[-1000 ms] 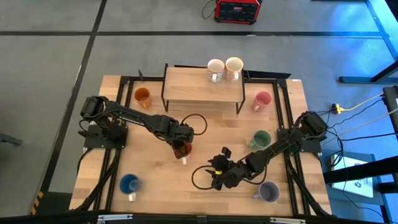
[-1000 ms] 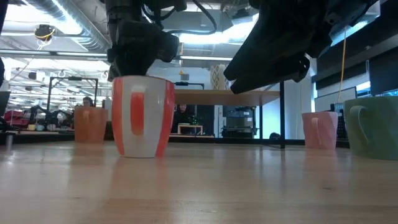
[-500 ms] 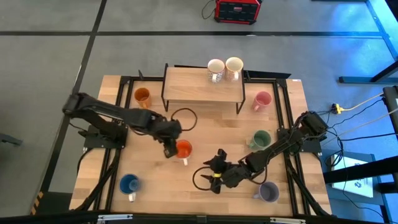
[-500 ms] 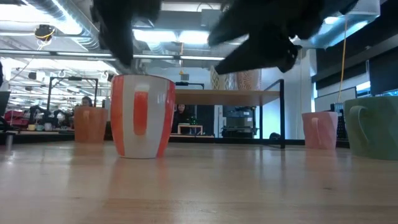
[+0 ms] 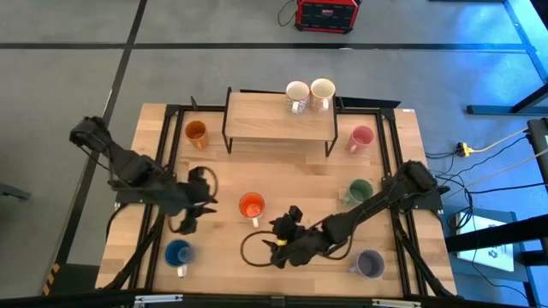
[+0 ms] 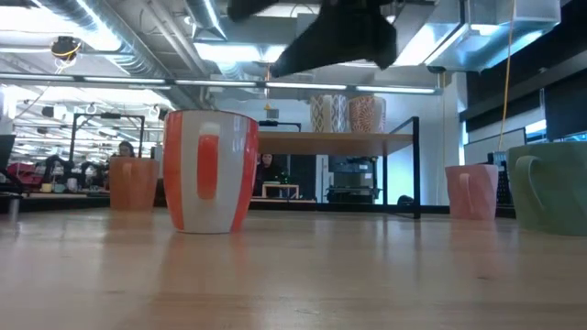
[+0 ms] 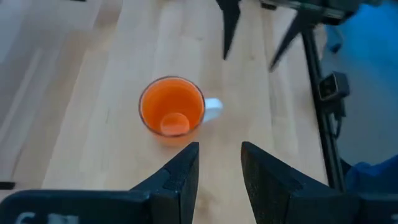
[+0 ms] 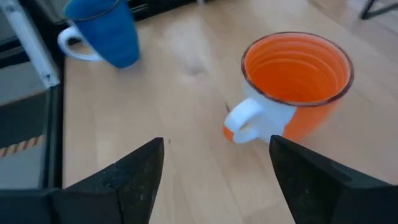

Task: Place coffee mugs
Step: Put the orange mug on the shelf

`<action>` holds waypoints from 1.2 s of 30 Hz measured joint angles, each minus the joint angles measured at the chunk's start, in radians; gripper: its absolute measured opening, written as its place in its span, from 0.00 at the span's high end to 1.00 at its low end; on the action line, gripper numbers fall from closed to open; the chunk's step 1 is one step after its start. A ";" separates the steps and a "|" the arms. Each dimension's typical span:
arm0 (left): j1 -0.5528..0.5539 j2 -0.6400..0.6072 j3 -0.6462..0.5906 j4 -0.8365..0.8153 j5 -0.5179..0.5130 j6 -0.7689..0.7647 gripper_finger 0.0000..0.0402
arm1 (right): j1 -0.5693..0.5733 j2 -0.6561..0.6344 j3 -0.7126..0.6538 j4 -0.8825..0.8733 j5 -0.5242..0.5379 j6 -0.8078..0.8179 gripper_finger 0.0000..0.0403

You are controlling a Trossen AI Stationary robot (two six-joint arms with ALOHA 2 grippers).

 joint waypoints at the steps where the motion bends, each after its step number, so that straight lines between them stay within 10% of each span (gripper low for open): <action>1: -0.024 -0.019 -0.013 0.004 -0.008 -0.013 0.71 | 0.001 0.021 0.045 -0.044 0.004 0.033 0.31; 19: -0.194 -0.156 -0.200 0.010 -0.066 -0.169 0.71 | -0.065 0.381 0.571 -0.594 0.014 0.741 0.31; 36: -0.194 -0.155 -0.201 0.007 -0.064 -0.115 0.71 | -0.070 0.450 0.559 -0.489 0.187 0.737 0.44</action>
